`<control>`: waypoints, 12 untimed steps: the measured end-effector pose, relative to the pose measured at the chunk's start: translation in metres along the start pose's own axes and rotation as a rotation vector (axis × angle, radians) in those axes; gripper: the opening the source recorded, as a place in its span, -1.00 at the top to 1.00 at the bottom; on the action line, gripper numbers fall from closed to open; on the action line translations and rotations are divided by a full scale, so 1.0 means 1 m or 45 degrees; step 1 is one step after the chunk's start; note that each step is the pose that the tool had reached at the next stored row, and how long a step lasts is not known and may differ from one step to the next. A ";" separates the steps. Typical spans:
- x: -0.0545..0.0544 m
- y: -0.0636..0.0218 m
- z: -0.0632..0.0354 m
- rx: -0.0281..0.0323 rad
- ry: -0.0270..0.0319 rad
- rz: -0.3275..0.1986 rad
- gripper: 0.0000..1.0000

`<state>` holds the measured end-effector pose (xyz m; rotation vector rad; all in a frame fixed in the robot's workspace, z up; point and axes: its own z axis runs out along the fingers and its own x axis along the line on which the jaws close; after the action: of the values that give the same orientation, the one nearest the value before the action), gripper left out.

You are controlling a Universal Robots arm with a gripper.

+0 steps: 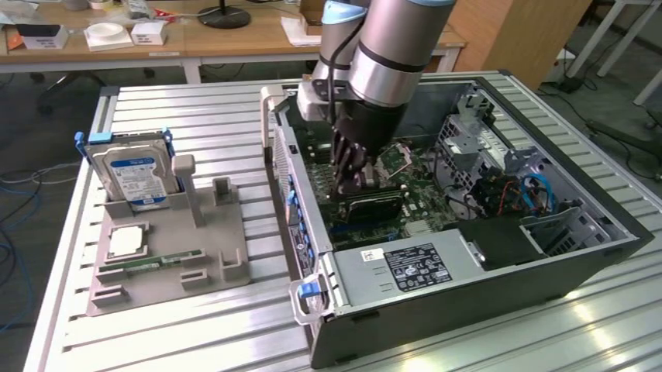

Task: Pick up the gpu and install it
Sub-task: 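Press down on the gpu until it lock into place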

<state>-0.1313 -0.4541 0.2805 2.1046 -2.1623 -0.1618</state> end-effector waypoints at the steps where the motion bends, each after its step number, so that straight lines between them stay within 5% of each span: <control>1: 0.000 0.0000 -0.0001 -0.0120 0.0006 0.000 0.80; 10: 0.000 0.0021 -0.0132 -0.0193 0.0007 0.000 0.80; 12: 0.000 0.0022 -0.0140 -0.0444 0.0010 -0.001 0.80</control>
<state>-0.1312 -0.4541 0.2947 2.0861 -2.1426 -0.1972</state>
